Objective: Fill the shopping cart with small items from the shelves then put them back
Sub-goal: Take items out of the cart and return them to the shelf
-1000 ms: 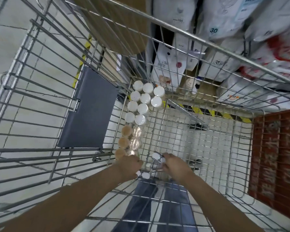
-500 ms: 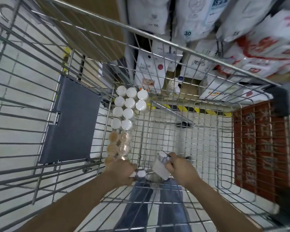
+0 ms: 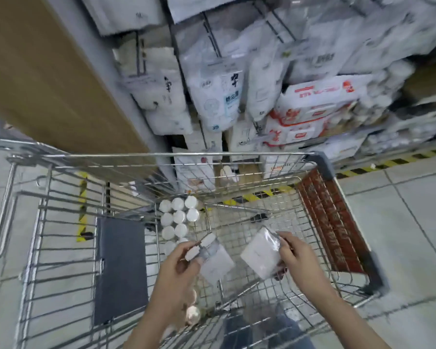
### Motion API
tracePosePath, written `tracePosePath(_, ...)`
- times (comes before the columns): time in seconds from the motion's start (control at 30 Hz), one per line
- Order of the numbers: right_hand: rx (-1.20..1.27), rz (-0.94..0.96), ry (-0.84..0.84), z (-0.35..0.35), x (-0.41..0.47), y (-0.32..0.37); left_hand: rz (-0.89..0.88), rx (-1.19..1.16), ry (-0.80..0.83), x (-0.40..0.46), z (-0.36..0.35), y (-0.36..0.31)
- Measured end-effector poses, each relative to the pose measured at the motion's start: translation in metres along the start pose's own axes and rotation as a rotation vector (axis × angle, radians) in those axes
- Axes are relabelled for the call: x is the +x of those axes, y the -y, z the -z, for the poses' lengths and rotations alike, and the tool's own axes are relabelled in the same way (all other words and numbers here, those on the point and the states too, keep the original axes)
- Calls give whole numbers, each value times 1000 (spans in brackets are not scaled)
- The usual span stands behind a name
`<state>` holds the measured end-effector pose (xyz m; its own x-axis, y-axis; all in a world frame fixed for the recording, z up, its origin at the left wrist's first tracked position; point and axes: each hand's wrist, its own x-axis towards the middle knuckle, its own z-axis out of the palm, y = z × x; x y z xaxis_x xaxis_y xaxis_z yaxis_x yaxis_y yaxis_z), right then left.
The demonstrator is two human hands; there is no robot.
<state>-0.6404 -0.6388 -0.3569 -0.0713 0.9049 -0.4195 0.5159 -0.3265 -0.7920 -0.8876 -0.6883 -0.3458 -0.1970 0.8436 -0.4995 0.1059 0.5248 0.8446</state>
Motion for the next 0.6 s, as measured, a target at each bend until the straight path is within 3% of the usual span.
tracePosePath(0.3, 399, 52, -301, 104, -41, 41, -171, -126, -54, -16, -39, -133)
tracePosePath(0.6, 571, 110, -638, 268, -82, 29, -359, -138, 99, -50, -190, -262)
